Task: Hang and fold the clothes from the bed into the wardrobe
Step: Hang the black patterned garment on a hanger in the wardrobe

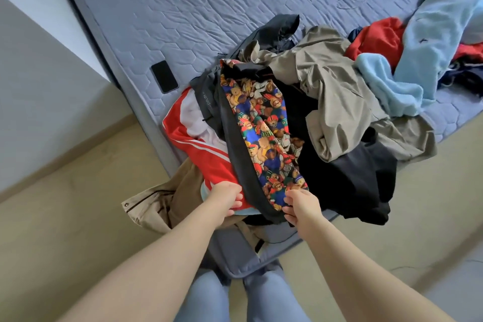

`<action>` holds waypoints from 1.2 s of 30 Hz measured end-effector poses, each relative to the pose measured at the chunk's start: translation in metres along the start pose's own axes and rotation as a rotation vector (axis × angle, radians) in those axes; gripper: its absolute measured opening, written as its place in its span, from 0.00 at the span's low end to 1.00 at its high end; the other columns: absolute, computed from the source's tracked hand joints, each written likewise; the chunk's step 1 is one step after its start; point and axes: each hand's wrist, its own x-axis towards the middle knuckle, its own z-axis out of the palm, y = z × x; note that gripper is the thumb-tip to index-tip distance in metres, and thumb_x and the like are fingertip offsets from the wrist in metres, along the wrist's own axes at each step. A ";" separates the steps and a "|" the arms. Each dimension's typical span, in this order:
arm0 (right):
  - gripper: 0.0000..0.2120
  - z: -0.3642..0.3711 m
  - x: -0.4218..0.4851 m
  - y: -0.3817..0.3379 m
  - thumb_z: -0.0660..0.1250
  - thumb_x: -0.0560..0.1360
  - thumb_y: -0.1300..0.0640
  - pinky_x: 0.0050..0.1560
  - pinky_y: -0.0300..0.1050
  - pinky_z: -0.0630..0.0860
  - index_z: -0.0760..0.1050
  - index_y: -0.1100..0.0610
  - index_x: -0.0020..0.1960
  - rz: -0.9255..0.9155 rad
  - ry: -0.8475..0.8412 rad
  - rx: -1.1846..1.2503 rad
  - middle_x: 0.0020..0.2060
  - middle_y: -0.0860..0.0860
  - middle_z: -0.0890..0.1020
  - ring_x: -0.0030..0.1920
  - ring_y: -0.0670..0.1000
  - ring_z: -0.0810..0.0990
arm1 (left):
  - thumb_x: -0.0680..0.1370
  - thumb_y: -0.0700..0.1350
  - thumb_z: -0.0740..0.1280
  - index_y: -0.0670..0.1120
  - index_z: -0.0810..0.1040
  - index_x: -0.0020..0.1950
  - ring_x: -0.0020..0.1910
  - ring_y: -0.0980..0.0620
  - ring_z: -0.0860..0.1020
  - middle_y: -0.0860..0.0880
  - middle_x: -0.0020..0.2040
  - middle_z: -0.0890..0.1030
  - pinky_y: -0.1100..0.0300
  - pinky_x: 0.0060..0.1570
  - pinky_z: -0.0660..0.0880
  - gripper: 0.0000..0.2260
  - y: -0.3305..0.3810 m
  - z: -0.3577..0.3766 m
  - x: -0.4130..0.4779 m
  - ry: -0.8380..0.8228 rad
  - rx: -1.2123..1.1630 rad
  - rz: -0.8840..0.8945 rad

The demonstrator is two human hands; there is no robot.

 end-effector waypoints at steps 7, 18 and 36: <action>0.26 -0.003 0.063 -0.018 0.63 0.76 0.52 0.63 0.48 0.68 0.61 0.47 0.72 -0.377 0.052 -0.594 0.71 0.51 0.64 0.68 0.56 0.66 | 0.78 0.44 0.63 0.47 0.69 0.66 0.63 0.46 0.69 0.46 0.67 0.68 0.55 0.57 0.69 0.16 0.021 0.032 0.052 0.084 0.068 0.158; 0.31 0.011 0.109 -0.046 0.60 0.76 0.62 0.55 0.50 0.77 0.54 0.45 0.75 -0.349 -0.164 -0.651 0.63 0.52 0.74 0.61 0.54 0.75 | 0.75 0.44 0.68 0.49 0.58 0.74 0.67 0.45 0.66 0.45 0.72 0.61 0.52 0.60 0.70 0.30 0.038 0.045 0.105 0.144 0.088 0.159; 0.15 0.069 0.025 -0.064 0.60 0.78 0.49 0.39 0.40 0.70 0.68 0.52 0.63 -0.254 -0.252 -0.039 0.47 0.49 0.77 0.41 0.47 0.74 | 0.75 0.35 0.66 0.43 0.77 0.49 0.46 0.49 0.78 0.44 0.47 0.81 0.60 0.49 0.75 0.05 0.057 -0.063 0.044 -0.263 0.025 0.499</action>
